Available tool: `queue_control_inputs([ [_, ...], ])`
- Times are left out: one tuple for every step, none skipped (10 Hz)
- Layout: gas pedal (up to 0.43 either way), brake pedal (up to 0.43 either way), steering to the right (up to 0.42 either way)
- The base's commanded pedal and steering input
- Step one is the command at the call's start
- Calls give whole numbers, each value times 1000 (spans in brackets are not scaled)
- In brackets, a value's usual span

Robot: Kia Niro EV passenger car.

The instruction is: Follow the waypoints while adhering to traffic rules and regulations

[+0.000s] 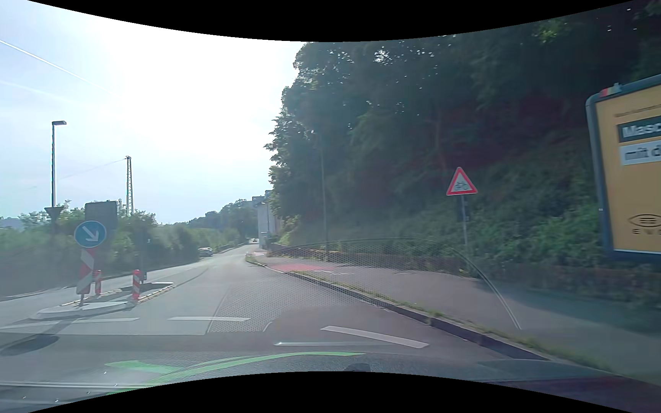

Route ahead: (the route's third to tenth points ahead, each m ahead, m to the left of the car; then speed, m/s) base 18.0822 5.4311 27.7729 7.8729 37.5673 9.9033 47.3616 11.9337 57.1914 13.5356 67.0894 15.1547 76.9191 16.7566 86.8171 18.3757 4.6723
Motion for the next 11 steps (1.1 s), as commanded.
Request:
queue_control_inputs([
  [130, 0, -409],
  [138, 0, -365],
  [150, 0, -305],
  [150, 0, -253],
  [169, 0, -218],
  [177, 0, -178],
  [189, 0, -136],
  [197, 0, -103],
  [209, 0, -57],
  [220, 0, -18],
  [240, 0, 2],
])
